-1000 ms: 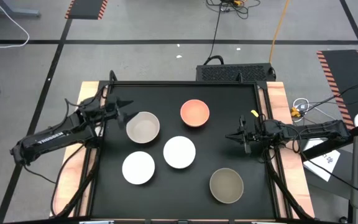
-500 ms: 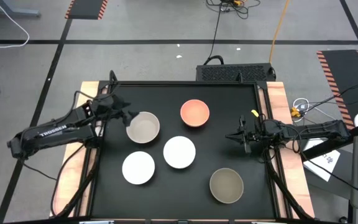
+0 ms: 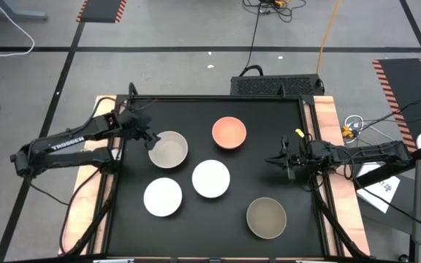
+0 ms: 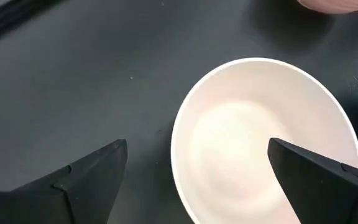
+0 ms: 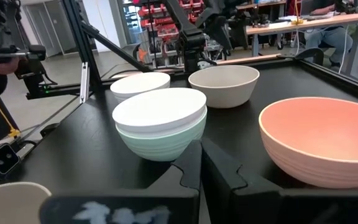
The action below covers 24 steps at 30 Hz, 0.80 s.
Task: Nest bowls inside each other
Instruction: Stack the gray bowl on the right white bowl
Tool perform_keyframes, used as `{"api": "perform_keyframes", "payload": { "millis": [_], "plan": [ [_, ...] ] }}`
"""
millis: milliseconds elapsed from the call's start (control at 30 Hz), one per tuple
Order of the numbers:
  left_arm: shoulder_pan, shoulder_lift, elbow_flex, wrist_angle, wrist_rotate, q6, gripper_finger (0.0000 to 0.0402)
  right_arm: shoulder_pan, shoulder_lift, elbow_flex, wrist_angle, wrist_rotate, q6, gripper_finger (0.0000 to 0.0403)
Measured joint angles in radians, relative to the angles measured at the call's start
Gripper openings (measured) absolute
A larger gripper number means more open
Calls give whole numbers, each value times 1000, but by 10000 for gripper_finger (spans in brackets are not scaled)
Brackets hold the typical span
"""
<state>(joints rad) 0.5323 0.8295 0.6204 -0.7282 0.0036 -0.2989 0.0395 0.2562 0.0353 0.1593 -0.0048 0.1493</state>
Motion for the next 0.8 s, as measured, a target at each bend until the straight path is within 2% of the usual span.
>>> {"api": "perform_keyframes", "payload": {
  "millis": [167, 433, 800],
  "plan": [
    [0, 76, 3, -29, 42, -19, 392, 0, 0, 0, -14, 0, 0, 0],
    [0, 184, 3, -25, 45, -26, 392, 0, 0, 0, -15, 0, 0, 0],
    [-25, 253, 3, 8, 49, -21, 392, 0, 0, 0, -15, 0, 0, 0]
  ]
}}
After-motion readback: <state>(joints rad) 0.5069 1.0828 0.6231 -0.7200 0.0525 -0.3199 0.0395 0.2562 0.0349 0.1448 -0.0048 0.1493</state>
